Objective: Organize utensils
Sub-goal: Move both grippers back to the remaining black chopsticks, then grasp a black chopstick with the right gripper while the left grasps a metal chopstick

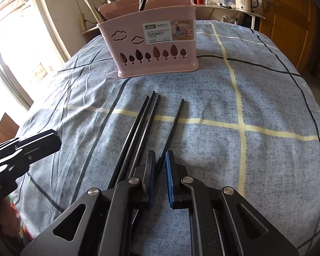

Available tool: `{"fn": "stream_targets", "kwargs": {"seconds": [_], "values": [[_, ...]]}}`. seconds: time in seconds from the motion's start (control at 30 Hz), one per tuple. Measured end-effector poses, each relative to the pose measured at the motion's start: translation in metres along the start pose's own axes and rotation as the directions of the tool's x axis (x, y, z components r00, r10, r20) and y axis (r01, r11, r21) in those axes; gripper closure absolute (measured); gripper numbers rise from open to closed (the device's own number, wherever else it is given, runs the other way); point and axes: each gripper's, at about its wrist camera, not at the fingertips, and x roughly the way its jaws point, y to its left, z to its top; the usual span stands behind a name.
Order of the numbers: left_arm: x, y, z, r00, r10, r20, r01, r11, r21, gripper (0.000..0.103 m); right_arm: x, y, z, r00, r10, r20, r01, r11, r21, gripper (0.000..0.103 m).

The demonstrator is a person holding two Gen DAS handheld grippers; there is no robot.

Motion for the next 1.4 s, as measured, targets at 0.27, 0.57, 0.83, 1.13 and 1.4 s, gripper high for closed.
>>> {"fn": "stream_targets", "kwargs": {"seconds": [0.27, 0.57, 0.83, 1.13, 1.4], "values": [[0.033, -0.024, 0.010, 0.999, -0.011, -0.036, 0.012, 1.000, 0.022, 0.083, -0.012, -0.024, -0.011, 1.000, -0.001, 0.002, 0.001, 0.999, 0.044, 0.093], [0.063, -0.041, 0.006, 0.995, 0.060, -0.079, -0.056, 0.997, 0.054, 0.075, -0.020, -0.042, -0.017, 1.000, 0.009, 0.009, -0.010, 0.997, 0.082, 0.093], [0.065, -0.048, 0.004, 0.992, 0.115, -0.055, -0.110, 0.990, 0.089, 0.071, -0.021, -0.048, -0.019, 1.000, 0.017, 0.018, -0.019, 0.995, 0.097, 0.093], [0.067, -0.063, -0.008, 0.978, 0.207, -0.029, -0.197, 0.959, 0.205, 0.068, -0.023, -0.050, -0.021, 1.000, 0.018, 0.023, -0.020, 0.994, 0.105, 0.093], [0.055, -0.034, -0.005, 0.975, 0.215, -0.049, -0.204, 0.964, 0.172, 0.091, -0.025, -0.053, -0.022, 1.000, 0.011, 0.016, -0.012, 0.994, 0.105, 0.093]]}}
